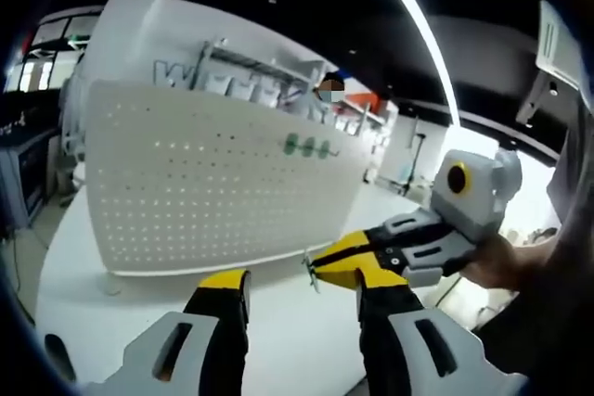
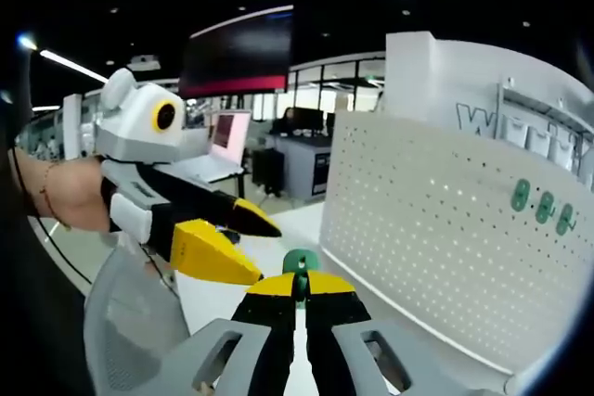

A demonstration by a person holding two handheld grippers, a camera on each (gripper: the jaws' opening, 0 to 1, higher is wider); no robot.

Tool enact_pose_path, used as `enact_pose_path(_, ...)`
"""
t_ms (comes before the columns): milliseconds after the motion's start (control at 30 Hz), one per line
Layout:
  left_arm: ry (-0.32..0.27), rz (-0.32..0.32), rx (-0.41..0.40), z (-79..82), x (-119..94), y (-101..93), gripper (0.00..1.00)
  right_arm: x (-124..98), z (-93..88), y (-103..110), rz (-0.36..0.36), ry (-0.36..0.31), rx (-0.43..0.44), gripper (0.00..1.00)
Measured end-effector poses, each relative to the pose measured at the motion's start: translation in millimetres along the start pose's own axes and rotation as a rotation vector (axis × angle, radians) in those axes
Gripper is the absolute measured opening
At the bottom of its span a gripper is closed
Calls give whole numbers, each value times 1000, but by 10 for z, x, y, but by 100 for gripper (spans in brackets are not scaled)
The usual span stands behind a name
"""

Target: Insert the hook assembly into the mounting plate slot until the hook locks in place.

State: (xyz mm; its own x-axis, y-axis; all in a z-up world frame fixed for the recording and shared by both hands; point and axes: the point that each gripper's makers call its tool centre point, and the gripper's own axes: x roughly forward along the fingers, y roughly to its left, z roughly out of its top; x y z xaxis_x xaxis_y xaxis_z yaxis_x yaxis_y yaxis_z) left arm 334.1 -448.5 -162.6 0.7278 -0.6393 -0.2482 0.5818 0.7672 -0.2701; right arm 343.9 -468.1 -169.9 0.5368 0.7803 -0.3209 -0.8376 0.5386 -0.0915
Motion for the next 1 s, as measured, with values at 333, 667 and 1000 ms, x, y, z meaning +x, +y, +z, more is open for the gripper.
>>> enact_pose_path(333, -24, -26, 80, 74, -7, -144, 69, -67, -13, -136, -28, -13, 29, 0)
enact_pose_path(667, -32, -53, 76, 145, -8, -283, 83, -136, -66, -268, -66, -11, 38, 0)
enact_pose_path(1000, -45, -54, 65, 171, 19, -357, 96, -185, -42, -434, -119, -27, 43, 0)
